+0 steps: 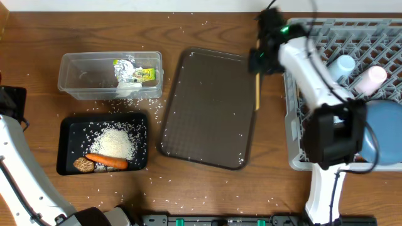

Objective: Sort waste into correct bins and load items into the dishwasher rack
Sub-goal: 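Carry the second chopstick right and insert it into the rack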

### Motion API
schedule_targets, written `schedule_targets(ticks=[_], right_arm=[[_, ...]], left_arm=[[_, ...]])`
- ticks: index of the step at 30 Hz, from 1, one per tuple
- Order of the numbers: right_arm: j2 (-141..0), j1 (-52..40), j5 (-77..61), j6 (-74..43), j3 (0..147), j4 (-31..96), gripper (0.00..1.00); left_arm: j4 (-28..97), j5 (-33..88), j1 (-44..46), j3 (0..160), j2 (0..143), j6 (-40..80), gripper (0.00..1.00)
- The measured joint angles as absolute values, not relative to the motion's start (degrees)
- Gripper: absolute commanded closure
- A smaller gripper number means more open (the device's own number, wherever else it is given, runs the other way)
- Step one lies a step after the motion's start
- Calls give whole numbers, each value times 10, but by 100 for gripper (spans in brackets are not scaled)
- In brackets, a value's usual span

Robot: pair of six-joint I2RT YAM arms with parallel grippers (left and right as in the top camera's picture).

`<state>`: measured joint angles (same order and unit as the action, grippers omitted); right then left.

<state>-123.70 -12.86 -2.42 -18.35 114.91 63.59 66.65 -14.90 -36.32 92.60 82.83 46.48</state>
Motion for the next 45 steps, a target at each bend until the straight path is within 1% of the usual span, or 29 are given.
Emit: schedule_targets(ticks=[5,7,10,15,21,23,24,25,26,27,29,30,31,33,34,35,36,45], right_arm=[[-1199,-55,-41,-85,1224,652,99],[-1187,-21,-63,-30,1236,653,99],[-1183,19,-81,20,1237,658,99],[-1187,48,-93,56,1220,660,99],[-1202,49,-117,70,1195,649,98],[-1213,46,-126,69,1191,642,96],[-1216,44,-129,68,1189,638,94],[-1222,42,-133,65,1187,634,88],[-1225,42,-135,64,1187,632,75],[-1227,38,-136,61,1185,631,71],[-1228,36,-137,61,1184,632,69],[-1228,34,-138,60,1184,631,64],[-1228,33,-140,57,1184,631,53],[-1228,33,-142,50,1184,632,36],[-1228,33,-142,46,1184,634,30],[-1228,33,-142,48,1184,638,26],[-1228,33,-142,46,1184,645,25],[-1198,33,-144,-1,1184,752,28]], left_arm=[[667,-149,-363,926,828,465,2],[667,-149,-363,926,828,465,2],[667,-149,-363,926,828,465,2],[667,-149,-363,926,828,465,2],[667,-149,-363,926,828,465,2],[667,-149,-363,926,828,465,2],[667,-149,-363,926,828,465,2],[667,-149,-363,926,828,465,2],[667,-149,-363,926,828,465,2],[667,-149,-363,926,828,465,2],[667,-149,-363,926,828,465,2],[667,-149,-363,926,828,465,2],[667,-149,-363,926,828,465,2],[667,-149,-363,926,828,465,2],[667,-149,-363,926,828,465,2],[667,-149,-363,926,828,465,2],[667,-149,-363,926,828,465,2],[666,-149,-363,926,828,465,2]])
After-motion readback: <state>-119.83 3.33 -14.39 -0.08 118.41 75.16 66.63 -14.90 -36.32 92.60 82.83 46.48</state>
